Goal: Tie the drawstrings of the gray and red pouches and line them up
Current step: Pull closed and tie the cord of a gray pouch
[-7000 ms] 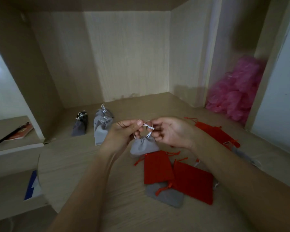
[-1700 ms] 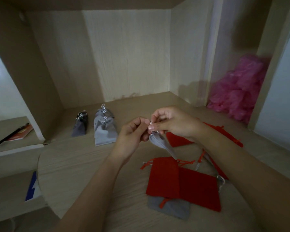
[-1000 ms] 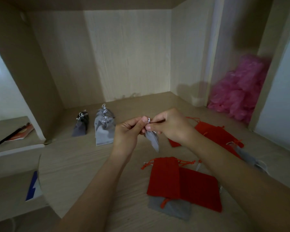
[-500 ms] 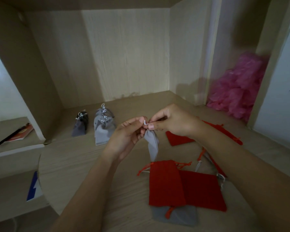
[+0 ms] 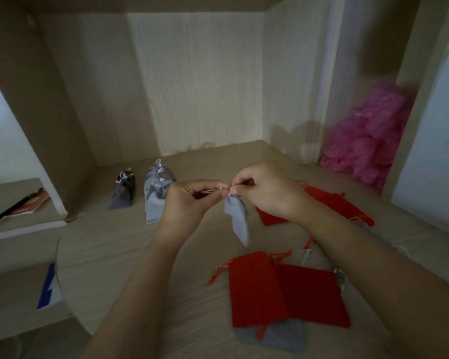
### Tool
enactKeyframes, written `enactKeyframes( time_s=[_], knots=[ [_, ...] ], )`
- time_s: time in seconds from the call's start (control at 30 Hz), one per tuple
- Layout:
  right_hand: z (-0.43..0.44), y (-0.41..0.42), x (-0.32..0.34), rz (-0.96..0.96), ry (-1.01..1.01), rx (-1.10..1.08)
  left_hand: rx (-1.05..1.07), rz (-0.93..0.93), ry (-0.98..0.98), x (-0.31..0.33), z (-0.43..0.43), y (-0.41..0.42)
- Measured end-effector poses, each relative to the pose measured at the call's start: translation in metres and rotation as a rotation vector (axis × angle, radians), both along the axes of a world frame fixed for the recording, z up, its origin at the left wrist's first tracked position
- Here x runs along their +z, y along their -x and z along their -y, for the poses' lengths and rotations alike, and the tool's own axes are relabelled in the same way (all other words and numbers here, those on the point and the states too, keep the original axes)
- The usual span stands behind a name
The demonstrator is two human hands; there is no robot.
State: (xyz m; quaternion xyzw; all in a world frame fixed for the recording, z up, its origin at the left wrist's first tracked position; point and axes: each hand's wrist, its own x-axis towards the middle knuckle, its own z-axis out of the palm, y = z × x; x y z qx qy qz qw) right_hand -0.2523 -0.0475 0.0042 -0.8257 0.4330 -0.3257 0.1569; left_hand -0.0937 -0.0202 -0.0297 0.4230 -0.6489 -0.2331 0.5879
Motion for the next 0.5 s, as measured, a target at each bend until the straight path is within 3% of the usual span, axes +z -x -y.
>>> enactKeyframes(
  time_s=[0.13,0.33,0.5],
  knots=[
    [-0.0021,-0.0015,-0.0010,-0.028,0.050,-0.033,0.124,0.144,0.077,-0.0029,-0.0003,0.0005],
    [-0.0056,-0.0050,-0.0004,0.023,0.071,-0.089,0.351,0.365,0.370,-0.0066,0.0018,0.0065],
    [-0.0071,-0.0066,0.0013,0.067,0.039,-0.061,0.449,0.448,0.431,-0.0099,0.0039,0.0055]
  ],
)
